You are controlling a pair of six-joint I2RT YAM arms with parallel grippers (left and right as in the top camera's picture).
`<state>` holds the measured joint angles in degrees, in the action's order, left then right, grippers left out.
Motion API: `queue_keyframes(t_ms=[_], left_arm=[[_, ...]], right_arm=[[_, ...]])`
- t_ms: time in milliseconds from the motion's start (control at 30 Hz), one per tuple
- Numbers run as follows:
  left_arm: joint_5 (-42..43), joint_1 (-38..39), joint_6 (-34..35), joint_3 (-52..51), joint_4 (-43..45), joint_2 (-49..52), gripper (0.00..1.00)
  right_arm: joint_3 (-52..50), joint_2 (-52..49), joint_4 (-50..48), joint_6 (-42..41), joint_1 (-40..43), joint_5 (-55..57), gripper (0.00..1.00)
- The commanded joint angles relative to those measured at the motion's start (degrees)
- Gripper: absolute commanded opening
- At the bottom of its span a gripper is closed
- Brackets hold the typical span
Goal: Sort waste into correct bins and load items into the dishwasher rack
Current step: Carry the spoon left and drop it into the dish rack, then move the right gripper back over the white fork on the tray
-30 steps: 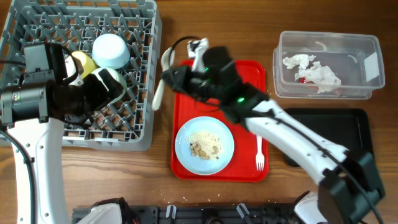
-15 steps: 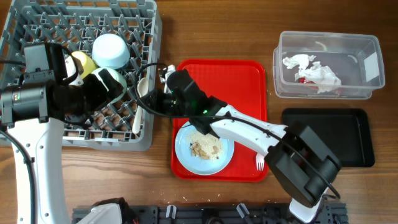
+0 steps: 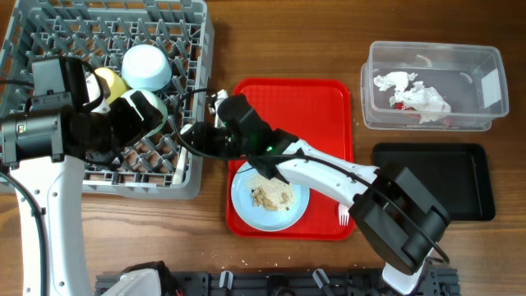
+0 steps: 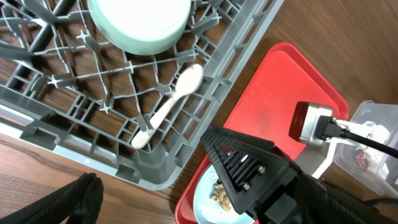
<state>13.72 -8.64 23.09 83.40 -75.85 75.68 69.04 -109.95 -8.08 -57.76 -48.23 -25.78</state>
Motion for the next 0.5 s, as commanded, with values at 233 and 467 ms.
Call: queue_keyframes(t_ms=[233,467], left_arm=[[-0.33,-0.26,0.52,-0.13,0.13,-0.35,1.0],[-0.33,-0.26,0.52,-0.13,0.13,-0.35,1.0]], right_arm=[[11.02,14.93,28.92,16.41,9.05,4.17,0.54],[11.02,26.36,50.01,26.47,24.26,8.28,0.99]])
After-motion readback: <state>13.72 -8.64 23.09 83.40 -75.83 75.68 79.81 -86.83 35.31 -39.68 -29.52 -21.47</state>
